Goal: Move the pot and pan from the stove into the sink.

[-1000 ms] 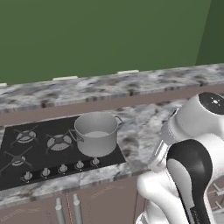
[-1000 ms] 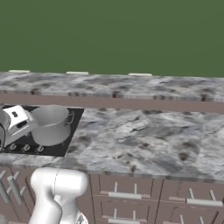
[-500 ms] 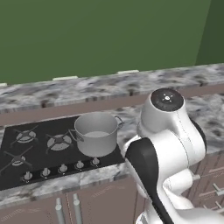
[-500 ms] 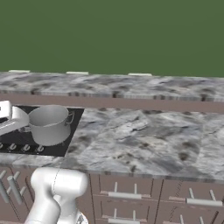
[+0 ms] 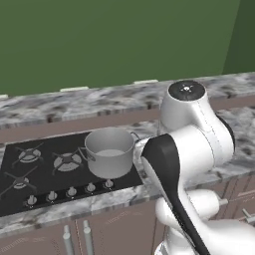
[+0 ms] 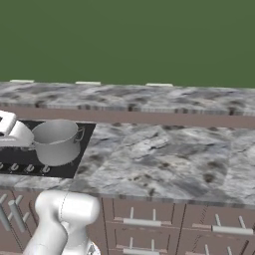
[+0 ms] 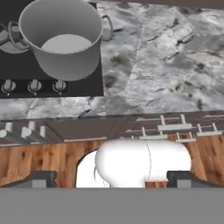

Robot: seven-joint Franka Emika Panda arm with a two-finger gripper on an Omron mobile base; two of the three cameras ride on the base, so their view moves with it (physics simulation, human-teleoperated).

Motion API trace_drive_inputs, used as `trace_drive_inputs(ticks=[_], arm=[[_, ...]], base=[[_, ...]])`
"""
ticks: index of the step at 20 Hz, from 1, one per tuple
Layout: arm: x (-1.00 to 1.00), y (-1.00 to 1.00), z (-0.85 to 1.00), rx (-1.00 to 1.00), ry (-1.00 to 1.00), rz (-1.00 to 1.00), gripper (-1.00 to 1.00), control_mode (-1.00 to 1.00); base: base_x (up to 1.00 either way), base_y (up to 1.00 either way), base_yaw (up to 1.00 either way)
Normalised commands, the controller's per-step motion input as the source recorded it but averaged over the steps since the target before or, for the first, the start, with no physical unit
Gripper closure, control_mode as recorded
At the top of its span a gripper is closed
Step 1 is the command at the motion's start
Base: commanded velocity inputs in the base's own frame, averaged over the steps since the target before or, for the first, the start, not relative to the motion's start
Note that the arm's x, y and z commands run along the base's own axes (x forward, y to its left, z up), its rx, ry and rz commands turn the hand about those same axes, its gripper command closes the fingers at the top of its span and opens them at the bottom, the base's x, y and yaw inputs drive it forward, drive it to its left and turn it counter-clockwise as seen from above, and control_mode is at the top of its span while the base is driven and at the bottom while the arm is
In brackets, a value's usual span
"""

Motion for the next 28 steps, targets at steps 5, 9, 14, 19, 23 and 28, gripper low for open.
trace_drive_inputs(ticks=[5, 9, 14, 19, 23, 28], arm=[[0.13, -0.19, 0.28, 0.23, 0.01, -0.23, -1.00, -1.00], [0.21, -0.04, -0.03, 0.11, -0.04, -0.13, -1.00, -1.00], [0.25, 0.00, -0.23, 0.02, -0.08, -0.12, -1.00, -1.00], [0.31, 0.00, -0.30, 0.06, -0.04, -0.10, -1.00, -1.00], [0.39, 0.00, -0.29, 0.07, 0.00, -0.09, -1.00, -1.00], [0.46, 0.03, -0.23, 0.07, 0.00, -0.06, -1.00, -1.00]], base=[[0.00, 0.00, 0.00], [0.00, 0.00, 0.00], [0.00, 0.00, 0.00], [0.00, 0.00, 0.00], [0.00, 0.00, 0.00], [0.00, 0.00, 0.00]])
